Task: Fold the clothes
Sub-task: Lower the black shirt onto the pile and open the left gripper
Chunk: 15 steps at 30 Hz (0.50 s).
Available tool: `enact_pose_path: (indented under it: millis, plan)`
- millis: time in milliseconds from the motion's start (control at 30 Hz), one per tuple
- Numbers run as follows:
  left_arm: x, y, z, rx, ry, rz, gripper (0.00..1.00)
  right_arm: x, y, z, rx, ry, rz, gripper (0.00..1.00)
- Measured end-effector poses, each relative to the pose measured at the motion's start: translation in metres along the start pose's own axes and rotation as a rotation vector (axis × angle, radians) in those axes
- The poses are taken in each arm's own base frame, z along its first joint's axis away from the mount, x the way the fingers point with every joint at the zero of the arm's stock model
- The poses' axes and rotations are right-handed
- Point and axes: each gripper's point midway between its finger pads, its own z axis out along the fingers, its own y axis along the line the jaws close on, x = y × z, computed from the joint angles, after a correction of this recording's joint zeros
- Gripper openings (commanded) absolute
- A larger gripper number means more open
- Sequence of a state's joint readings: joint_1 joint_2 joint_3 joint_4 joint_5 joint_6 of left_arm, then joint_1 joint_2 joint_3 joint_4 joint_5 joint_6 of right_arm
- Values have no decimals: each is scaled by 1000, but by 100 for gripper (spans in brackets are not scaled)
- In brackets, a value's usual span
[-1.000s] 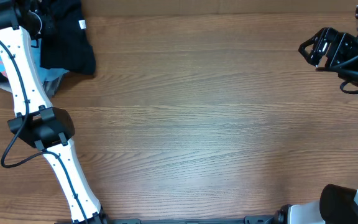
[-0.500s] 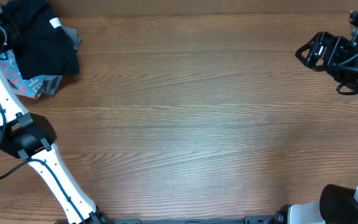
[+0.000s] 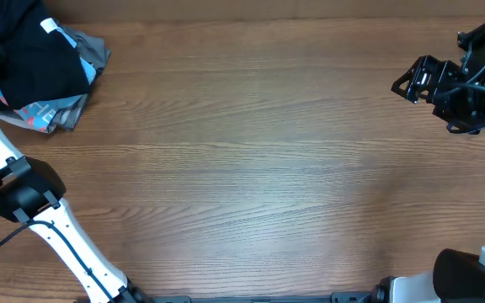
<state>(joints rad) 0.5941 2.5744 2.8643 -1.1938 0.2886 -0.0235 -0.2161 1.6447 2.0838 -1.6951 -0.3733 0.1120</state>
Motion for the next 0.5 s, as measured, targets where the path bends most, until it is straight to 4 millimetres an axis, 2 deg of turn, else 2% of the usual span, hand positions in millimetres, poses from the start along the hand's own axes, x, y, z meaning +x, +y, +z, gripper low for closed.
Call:
enact_pose_path:
  millis: [233,267,333,367,400,500]
  plan:
    - [23,22,33,-61,63,-22,20,0,0,0,0,1,9,100]
    - [26,26,36,-78,71,-25,32,0,0,0,0,0,9,100]
    - [31,34,40,-115,82,-34,78,0,1,0,0,1,9,100]
    - [33,38,41,-136,87,-33,97,1,1,0,-1,2,8,100]
    - [35,43,41,-158,92,-37,100,1,2,1,-2,3,6,100]
    - [36,56,39,-200,94,-64,100,2,6,2,-6,8,-5,100]
